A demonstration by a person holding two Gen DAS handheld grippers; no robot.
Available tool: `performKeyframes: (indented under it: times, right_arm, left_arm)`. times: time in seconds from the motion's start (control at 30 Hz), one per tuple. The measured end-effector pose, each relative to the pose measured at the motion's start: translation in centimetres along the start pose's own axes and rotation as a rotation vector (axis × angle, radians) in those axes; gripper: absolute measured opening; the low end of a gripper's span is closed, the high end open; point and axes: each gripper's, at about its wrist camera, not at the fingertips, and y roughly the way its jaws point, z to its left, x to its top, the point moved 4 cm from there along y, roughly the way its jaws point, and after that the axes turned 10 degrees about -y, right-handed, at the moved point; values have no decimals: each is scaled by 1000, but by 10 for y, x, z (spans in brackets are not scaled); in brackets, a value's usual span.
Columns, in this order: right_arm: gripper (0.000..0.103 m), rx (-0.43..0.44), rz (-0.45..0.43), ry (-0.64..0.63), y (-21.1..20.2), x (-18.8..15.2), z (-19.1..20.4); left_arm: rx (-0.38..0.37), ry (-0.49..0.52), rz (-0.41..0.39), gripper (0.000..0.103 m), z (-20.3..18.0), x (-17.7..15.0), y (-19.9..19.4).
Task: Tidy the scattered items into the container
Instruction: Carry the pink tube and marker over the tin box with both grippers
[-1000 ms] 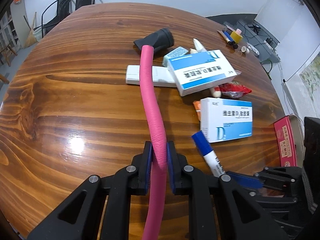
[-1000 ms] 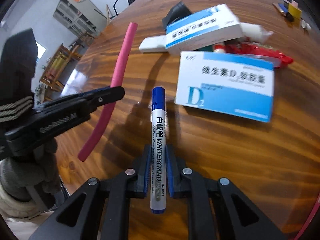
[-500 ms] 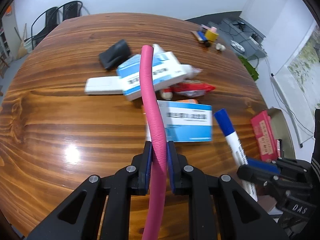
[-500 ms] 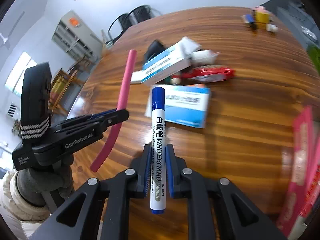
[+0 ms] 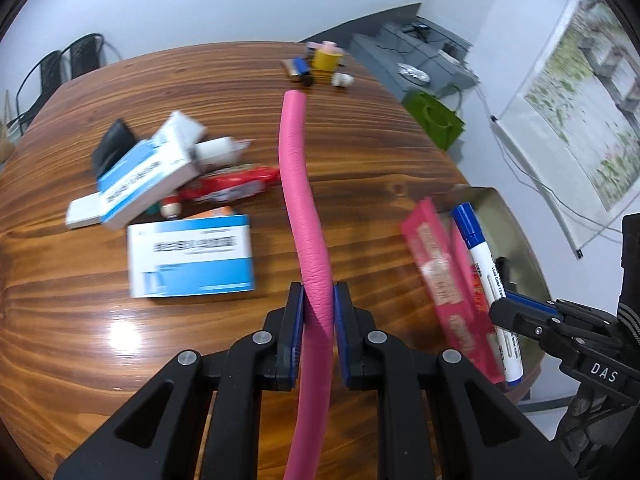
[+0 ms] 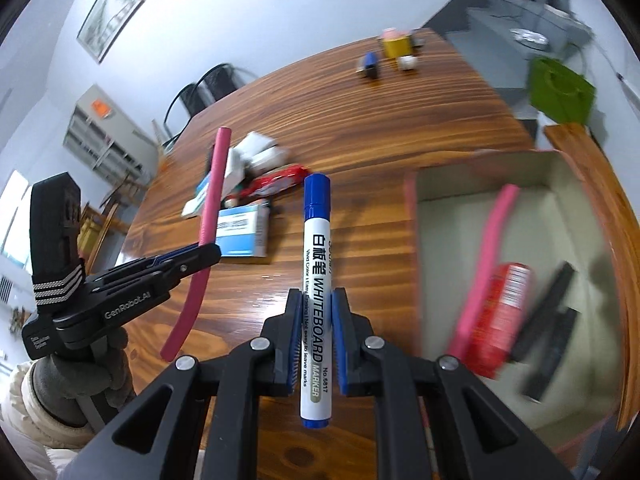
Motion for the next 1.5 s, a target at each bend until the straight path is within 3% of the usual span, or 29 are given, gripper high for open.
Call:
performKeyframes:
  times: [0.37, 0.77, 1.2, 1.33, 1.5]
  right_arm:
    - [16, -110, -44, 97, -45, -24, -70]
    - [16, -201, -15, 186, -48, -48, -121]
    - [17, -200, 5, 194, -46, -57, -132]
    - [17, -187, 11, 209, -43, -57, -135]
    - [17, -179, 11, 215, -42, -57, -139]
  left_arm:
    - [-75, 81, 24, 16, -83, -9, 19]
    - [-142, 157, 55, 16, -146, -9, 37]
    - [-213, 181, 109, 16, -185, -8, 59]
    - [-227, 150, 162, 16, -187, -12, 71]
    - [-189, 104, 217, 17, -179, -17, 85]
